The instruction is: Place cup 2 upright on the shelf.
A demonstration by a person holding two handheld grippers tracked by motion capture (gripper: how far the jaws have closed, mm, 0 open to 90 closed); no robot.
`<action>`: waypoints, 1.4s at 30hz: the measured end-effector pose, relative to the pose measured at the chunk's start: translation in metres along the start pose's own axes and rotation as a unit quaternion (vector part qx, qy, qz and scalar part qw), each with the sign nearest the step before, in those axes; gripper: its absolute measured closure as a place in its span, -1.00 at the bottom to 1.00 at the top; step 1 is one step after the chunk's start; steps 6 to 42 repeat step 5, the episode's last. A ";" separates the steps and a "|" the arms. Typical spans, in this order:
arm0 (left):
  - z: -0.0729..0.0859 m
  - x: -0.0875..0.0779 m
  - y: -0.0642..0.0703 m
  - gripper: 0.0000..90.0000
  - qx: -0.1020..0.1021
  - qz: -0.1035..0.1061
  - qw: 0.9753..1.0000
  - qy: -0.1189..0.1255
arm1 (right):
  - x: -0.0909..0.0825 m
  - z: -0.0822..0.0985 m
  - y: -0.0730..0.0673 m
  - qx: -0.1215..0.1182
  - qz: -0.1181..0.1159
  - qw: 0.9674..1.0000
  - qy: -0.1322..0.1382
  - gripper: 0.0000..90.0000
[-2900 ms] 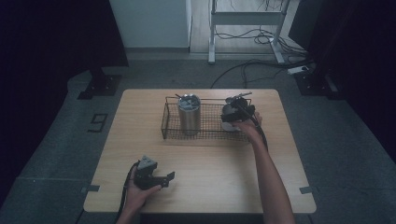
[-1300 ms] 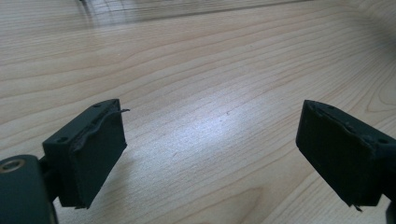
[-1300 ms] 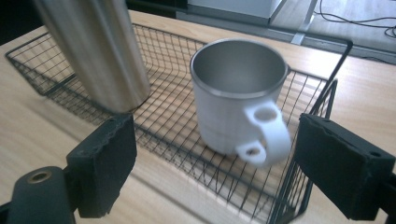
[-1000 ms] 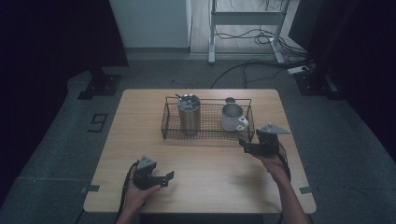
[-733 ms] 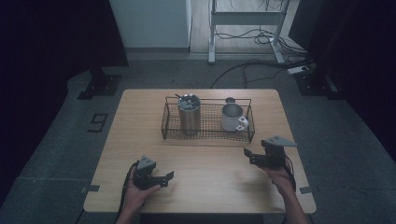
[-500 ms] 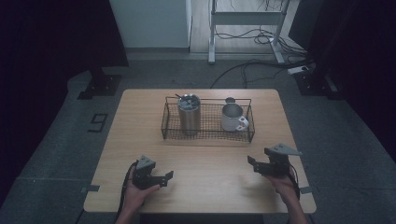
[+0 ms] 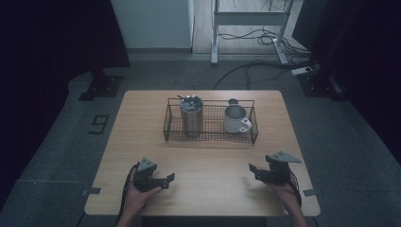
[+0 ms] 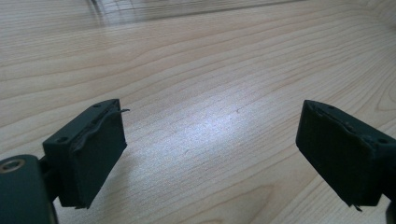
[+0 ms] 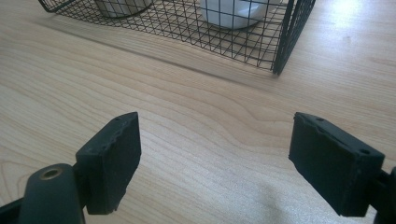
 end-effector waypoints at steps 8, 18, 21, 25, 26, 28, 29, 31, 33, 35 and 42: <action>0.000 0.000 0.000 -0.81 0.002 0.001 1.000 0.001 | 0.001 0.003 0.003 0.002 0.007 1.000 0.001 -0.63; 0.000 0.000 0.000 -0.81 0.002 0.001 1.000 0.001 | 0.001 0.003 0.003 0.002 0.007 1.000 0.001 -0.63; 0.000 0.000 0.000 -0.81 0.002 0.001 1.000 0.001 | 0.001 0.003 0.003 0.002 0.007 1.000 0.001 -0.63; 0.000 0.000 0.000 -0.81 0.002 0.001 1.000 0.001 | 0.001 0.003 0.003 0.002 0.007 1.000 0.001 -0.63; 0.000 0.000 0.000 -0.81 0.002 0.001 1.000 0.001 | 0.001 0.003 0.003 0.002 0.007 1.000 0.001 -0.63; 0.000 0.000 0.000 -0.81 0.002 0.001 1.000 0.001 | 0.001 0.003 0.003 0.002 0.007 1.000 0.001 -0.63; 0.000 0.000 0.000 -0.81 0.002 0.001 1.000 0.001 | 0.001 0.003 0.003 0.002 0.007 1.000 0.001 -0.63; 0.000 0.000 0.000 -0.81 0.002 0.001 1.000 0.001 | 0.001 0.003 0.003 0.002 0.007 1.000 0.001 -0.63; 0.000 0.000 0.000 -0.81 0.002 0.001 1.000 0.001 | 0.001 0.003 0.003 0.002 0.007 1.000 0.001 -0.63; 0.000 0.000 0.000 -0.81 0.002 0.001 1.000 0.001 | 0.001 0.003 0.003 0.002 0.007 1.000 0.001 -0.63; 0.000 0.000 0.000 -0.81 0.002 0.001 1.000 0.001 | 0.001 0.003 0.003 0.002 0.007 1.000 0.001 -0.63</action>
Point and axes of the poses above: each handheld gripper's, and its own axes: x roughly forward along the jaws, z roughly out of its underside, y roughly to its right, the point moved 1 cm from there along x, roughly forward along the jaws, and after that the axes turned 5 degrees about z, right-handed, at the moved point
